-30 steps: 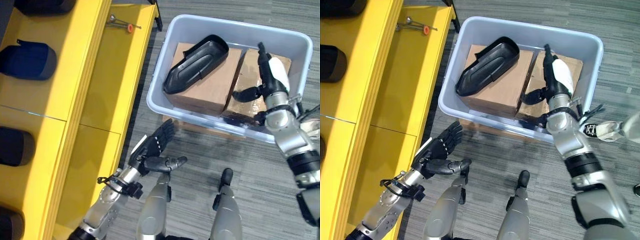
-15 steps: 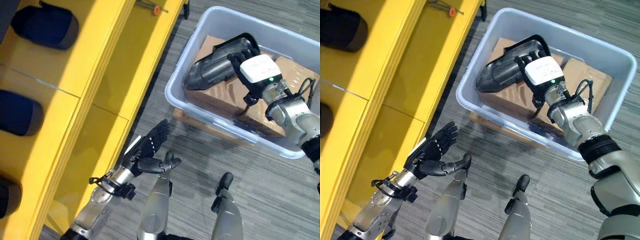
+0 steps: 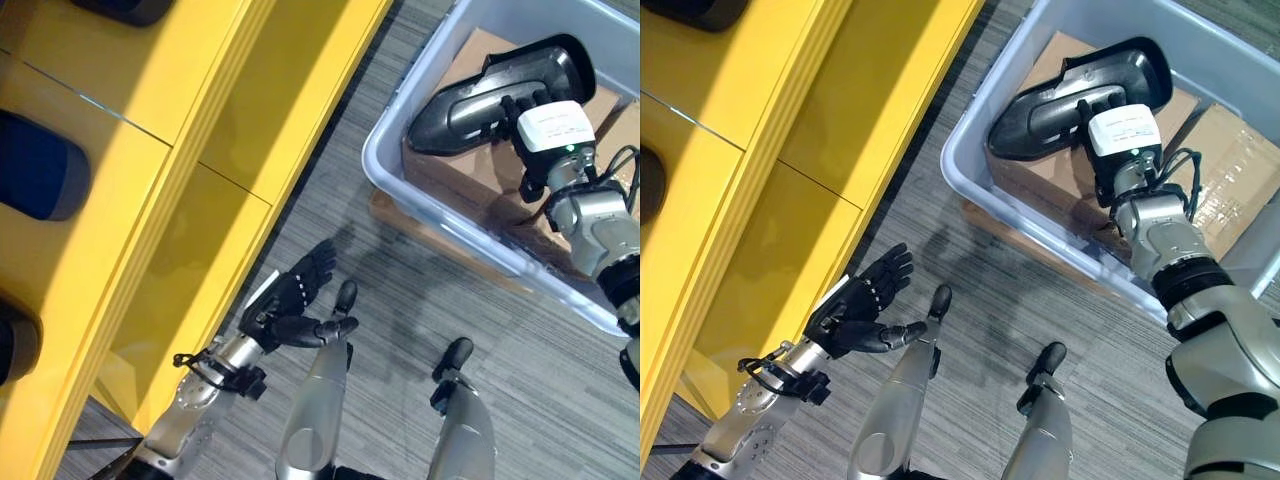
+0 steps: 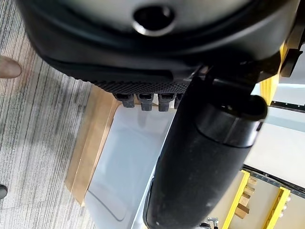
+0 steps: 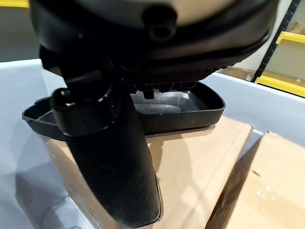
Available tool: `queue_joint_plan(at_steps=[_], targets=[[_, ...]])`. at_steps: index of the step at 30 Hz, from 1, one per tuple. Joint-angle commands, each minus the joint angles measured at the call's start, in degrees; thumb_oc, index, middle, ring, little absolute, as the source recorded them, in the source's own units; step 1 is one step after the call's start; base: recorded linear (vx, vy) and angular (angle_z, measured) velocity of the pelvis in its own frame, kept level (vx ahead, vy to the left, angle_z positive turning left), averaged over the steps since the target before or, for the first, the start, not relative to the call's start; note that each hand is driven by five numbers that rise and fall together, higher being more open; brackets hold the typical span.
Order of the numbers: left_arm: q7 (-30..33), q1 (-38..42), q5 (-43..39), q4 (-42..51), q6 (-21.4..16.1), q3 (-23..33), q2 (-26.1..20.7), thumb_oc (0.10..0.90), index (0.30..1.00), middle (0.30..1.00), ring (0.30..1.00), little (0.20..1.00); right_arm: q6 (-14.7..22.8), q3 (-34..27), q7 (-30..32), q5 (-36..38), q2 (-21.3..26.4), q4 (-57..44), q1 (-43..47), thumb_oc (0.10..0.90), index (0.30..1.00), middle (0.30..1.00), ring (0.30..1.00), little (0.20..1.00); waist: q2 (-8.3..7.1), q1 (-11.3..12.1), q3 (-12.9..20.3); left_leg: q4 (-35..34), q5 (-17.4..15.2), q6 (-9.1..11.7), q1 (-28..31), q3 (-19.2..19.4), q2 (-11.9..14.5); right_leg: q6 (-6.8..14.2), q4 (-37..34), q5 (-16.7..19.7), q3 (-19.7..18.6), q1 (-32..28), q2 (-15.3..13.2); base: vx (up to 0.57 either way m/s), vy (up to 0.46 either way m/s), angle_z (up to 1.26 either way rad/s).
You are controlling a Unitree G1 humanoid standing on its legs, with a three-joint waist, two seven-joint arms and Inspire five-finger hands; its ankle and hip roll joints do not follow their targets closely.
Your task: Move parts from the plastic box to the shelf.
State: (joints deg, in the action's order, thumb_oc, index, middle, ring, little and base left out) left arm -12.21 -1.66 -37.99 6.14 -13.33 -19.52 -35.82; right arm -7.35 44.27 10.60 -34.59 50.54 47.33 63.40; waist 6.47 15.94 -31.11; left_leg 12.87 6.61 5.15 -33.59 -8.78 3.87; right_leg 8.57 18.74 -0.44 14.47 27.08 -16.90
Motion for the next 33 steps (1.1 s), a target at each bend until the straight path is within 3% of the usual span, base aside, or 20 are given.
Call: queue_joint_plan(at_steps=[1,3,9,10,11,13,17,18,22,25,29,33], targets=[[-0.62,-0.5,-0.77,5.55,-5.18,0.88,-0.02,0.9,1.0,1.0,1.0,1.0,-5.09,2.35,2.78,3.72,2.83,2.58,8.58,0.9,1.0,1.0,1.0,1.0,0.56,1.07,1.32,-2.59,-0.24,-4.83,0.17,4.08,-4.98,-4.44,8.65,-6.74,-0.41,1.4,6.44,0.0,0.0,0.0],[-0.18,-0.38,-0.59,5.72,-5.04,0.79,-0.1,0.9,1.0,1.0,1.0,1.0,-6.98,2.0,0.82,8.11,2.38,5.15,9.47,0.9,1.0,1.0,1.0,1.0,0.56,1.29,1.32,-2.47,-0.07,-4.86,-1.12,4.07,-5.03,-4.52,8.86,-6.88,-0.21,2.27,6.72,0.0,0.0,0.0],[0.81,-0.22,0.14,6.38,-4.73,0.68,-0.08,0.9,1.0,1.0,1.0,1.0,-7.35,2.06,-7.18,9.9,1.83,7.66,10.18,0.9,1.0,1.0,1.0,1.0,0.52,1.44,1.32,-2.12,-0.16,-4.83,-2.24,3.96,-5.17,-4.71,8.99,-7.05,-0.11,3.05,7.0,0.0,-0.015,0.0],[0.24,-0.3,0.39,7.13,-3.72,1.3,-0.55,0.9,1.0,1.0,1.0,1.0,-10.49,3.13,-23.19,11.87,1.16,9.31,9.53,0.9,1.0,1.0,1.0,1.0,-0.12,1.63,1.32,-1.99,-0.25,-4.69,-2.21,3.95,-4.99,-4.85,8.73,-7.02,0.12,2.72,7.23,-0.01,-0.163,0.0],[-0.66,-0.46,1.41,7.8,-3.09,1.91,-0.81,0.9,1.0,1.0,1.0,1.0,-8.94,4.06,-31.24,12.33,0.56,11.35,8.57,0.9,1.0,1.0,1.0,1.0,-0.61,1.91,1.32,-2.29,-0.12,-4.52,-1.91,3.94,-4.71,-4.85,8.07,-6.71,0.44,2.18,7.43,0.0,-0.246,0.02],[-1.72,0.08,1.47,8.67,-1.82,2.35,-1.34,0.9,1.0,1.0,1.0,1.0,-7.43,3.62,-32.04,22.1,-1.36,15.09,6.85,0.9,1.0,1.0,1.0,1.0,-1.15,2.53,1.32,-2.83,-0.15,-4.72,-0.49,3.68,-4.66,-4.72,6.3,-6.19,0.64,0.18,7.58,-0.01,-0.221,0.04],[-3.15,0.32,2.12,9.06,-0.83,3.35,-1.61,0.9,1.0,1.0,1.0,1.0,-6.57,1.51,-36.36,24.61,-3.2,16.21,6.69,0.9,1.0,1.0,1.0,1.0,-1.64,2.87,1.32,-3.72,-0.01,-4.55,1.2,3.78,-4.46,-4.35,3.97,-5.42,0.81,-2.14,7.61,-0.04,-0.113,-0.08],[-4.34,0.18,2.51,9.76,-0.49,4.72,-2.02,0.9,1.0,1.0,1.0,1.0,-4.45,0.43,-38.82,25.75,-2.44,11.85,5.69,0.9,1.0,1.0,1.0,1.0,-2.58,2.49,1.32,-4.46,1.34,-4.5,1.81,4.17,-3.87,-4.4,0.83,-3.06,1.18,-3.64,8.16,-0.1,-0.117,-0.02],[-6.07,-1.63,0.43,10.57,0.72,6.61,-2.7,0.9,1.0,1.0,1.0,1.0,-9.35,-4.15,-37.48,30.1,-1.54,0.33,-0.38,0.9,1.0,1.0,1.0,1.0,-3.85,0.92,1.32,-5.43,0.87,-4.3,5.13,5.31,-3.22,-4.24,-2.24,-1.9,-0.13,-6.87,8.76,-0.04,-0.06,-0.14],[-6.79,-1.42,-0.74,10.35,1.7,7.24,-2.75,0.9,1.0,1.0,1.0,1.0,-10.49,-8.31,-32.83,29.11,-2.08,-3.65,-4.2,0.9,1.0,1.0,1.0,1.0,-4.27,-0.18,1.32,-5.74,0.38,-4.29,7.11,5.89,-2.95,-4.02,-3.5,-1.43,-1.05,-8.75,9.05,-0.02,-0.025,-0.16],[-6.96,0.44,-0.56,9.3,1.84,6.78,-2.31,0.9,1.0,1.0,1.0,1.0,-15.8,-14.4,-25.21,39.84,-5.65,-3.46,-7.31,0.9,1.0,1.0,1.0,1.0,-3.99,-1.13,1.32,-5.58,-0.54,-4.38,9.1,6.76,-2.85,-3.92,-4.66,-1.23,-2.02,-10.54,9.0,-0.01,-0.002,-0.16],[-7.18,1.79,-0.58,9.27,3.0,6.69,-1.53,0.9,1.0,1.0,1.0,1.0,-15.7,-18.78,-22.31,50.69,-8.1,-1.32,-8.43,0.9,1.0,1.0,1.0,1.0,-3.44,-1.37,1.32,-5.33,-1.02,-4.37,9.83,6.93,-3.01,-3.94,-5.09,-1.41,-2.39,-11.37,8.81,0.0,0.002,-0.01]])
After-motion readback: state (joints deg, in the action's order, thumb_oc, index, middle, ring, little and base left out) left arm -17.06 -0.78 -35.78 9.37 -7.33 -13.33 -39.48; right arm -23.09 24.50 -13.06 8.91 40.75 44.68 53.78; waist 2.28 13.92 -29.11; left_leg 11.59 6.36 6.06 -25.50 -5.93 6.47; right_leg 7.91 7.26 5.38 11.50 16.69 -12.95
